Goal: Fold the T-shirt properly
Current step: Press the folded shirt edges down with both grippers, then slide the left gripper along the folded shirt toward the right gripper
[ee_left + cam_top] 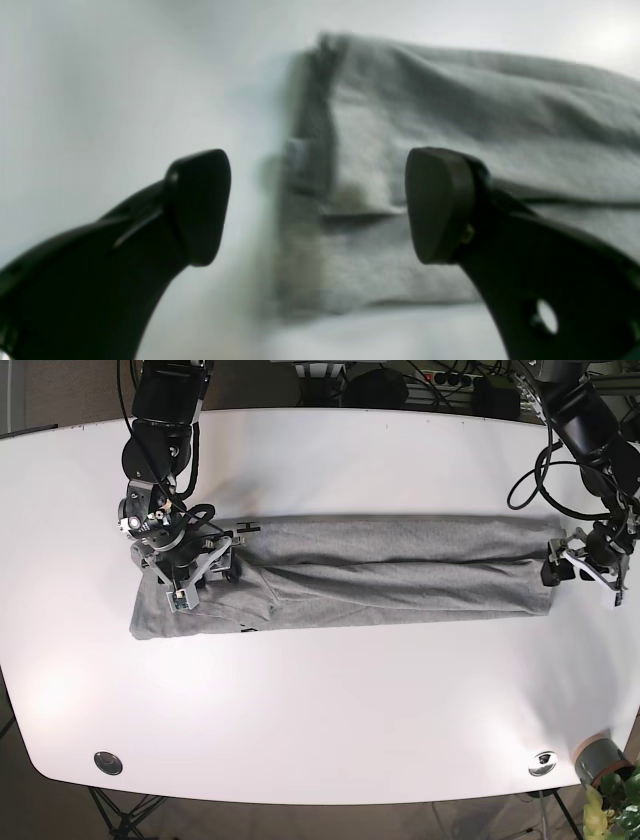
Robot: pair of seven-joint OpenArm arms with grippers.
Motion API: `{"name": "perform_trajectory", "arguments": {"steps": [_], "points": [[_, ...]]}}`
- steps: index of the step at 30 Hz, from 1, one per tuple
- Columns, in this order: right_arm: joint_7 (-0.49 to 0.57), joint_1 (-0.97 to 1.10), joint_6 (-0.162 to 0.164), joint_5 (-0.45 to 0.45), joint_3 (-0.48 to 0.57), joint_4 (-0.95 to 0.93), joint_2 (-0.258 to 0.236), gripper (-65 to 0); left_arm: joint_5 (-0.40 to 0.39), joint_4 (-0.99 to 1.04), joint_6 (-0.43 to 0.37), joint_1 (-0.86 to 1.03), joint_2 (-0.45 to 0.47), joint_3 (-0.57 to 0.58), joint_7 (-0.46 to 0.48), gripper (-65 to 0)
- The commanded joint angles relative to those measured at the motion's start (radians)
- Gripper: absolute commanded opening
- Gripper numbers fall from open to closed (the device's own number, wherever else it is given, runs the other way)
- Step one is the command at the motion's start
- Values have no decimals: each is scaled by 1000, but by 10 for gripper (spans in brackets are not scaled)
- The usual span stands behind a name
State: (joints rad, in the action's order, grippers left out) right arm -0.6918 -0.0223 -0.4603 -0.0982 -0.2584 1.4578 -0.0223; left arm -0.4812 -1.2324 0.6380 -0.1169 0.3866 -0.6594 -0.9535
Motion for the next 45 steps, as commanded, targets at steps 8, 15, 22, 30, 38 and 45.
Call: {"name": "perform_trajectory", "arguments": {"steps": [8, 15, 22, 30, 38, 45], "points": [[-18, -8, 5, 5, 0, 11, -3, -279, -49, 118, 7, 4, 25, -3, 26, -133], [-18, -8, 5, 5, 0, 11, -3, -279, -52, 145, 9, -8, 21, 7, 28, -133], [-18, -8, 5, 5, 0, 11, -1, -279, -47, 150, 7, -51, 19, 77, 28, -133], [-18, -8, 5, 5, 0, 11, 0, -279, -46, 150, 3, -53, 19, 96, 26, -143], [-16, -8, 5, 4, -2, 11, 0, -279, -44, 150, 1, -46, 19, 96, 93, -538], [-16, -8, 5, 4, -2, 11, 2, -279, -44, 88, 0, -43, 21, 135, 118, -643]]}}
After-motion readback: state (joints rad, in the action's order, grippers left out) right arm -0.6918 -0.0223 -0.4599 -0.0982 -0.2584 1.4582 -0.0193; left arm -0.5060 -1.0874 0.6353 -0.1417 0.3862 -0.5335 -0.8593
